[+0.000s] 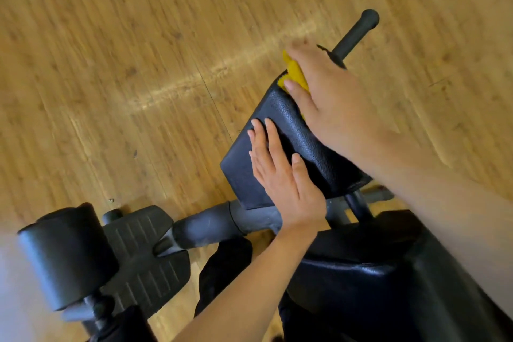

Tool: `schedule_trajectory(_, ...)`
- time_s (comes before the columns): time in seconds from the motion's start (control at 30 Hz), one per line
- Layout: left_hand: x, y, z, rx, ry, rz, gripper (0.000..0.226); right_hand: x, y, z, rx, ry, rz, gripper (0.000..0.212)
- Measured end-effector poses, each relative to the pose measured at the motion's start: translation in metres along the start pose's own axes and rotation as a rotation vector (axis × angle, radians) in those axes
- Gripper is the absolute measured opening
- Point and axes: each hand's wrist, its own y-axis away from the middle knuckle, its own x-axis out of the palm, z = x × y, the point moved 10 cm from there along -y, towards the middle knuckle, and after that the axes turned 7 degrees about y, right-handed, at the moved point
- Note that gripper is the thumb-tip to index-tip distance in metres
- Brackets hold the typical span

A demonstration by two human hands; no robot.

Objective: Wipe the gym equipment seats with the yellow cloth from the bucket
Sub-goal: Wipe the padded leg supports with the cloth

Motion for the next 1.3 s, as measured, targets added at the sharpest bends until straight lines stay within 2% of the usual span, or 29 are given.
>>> schedule_trajectory(0.13,0.0,0.001,0.002,0.0,-0.007,0.016,0.058,0.001,-0.04,0.0,0.028,0.005,0.025,0.034)
schedule_trajectory(0.3,-0.001,0.0,0.004,-0.001,-0.018,0.023,0.06,-0.003,0.072,-0.025,0.201,-0.244,-0.016,0.051)
schedule_trajectory(0.4,-0.001,0.0,0.003,0.0,-0.005,0.011,0.06,-0.003,0.121,-0.041,0.272,-0.27,-0.007,0.049)
schedule_trajectory(0.53,0.0,0.0,0.004,-0.009,0.016,0.015,0.058,-0.002,0.068,-0.072,0.318,-0.225,0.032,0.04)
schedule_trajectory(0.6,0.0,0.001,0.004,-0.029,0.03,0.023,0.059,0.006,0.026,-0.1,0.417,-0.275,0.039,0.032)
schedule_trajectory(0.67,0.0,0.001,0.004,-0.049,0.046,0.046,0.059,0.014,0.002,-0.111,0.443,-0.341,0.036,0.028)
schedule_trajectory(0.87,-0.016,-0.002,-0.007,-0.088,-0.024,0.109,0.058,0.025,0.021,-0.119,0.382,-0.608,0.085,0.026)
schedule_trajectory(0.97,-0.011,-0.013,-0.057,0.127,-0.157,0.125,0.054,0.027,0.035,-0.119,0.337,-0.664,0.123,0.031)
schedule_trajectory(1.1,0.036,-0.018,-0.116,0.531,-0.426,0.317,0.043,0.035,0.073,-0.137,0.289,-0.723,0.211,0.036)
schedule_trajectory(1.2,0.067,-0.023,-0.12,0.614,-0.643,0.4,0.039,0.055,0.105,-0.164,0.357,-0.812,0.346,0.035)
schedule_trajectory(1.3,0.078,-0.027,-0.116,0.601,-0.775,0.364,0.035,0.06,0.113,-0.165,0.305,-0.88,0.365,0.034)
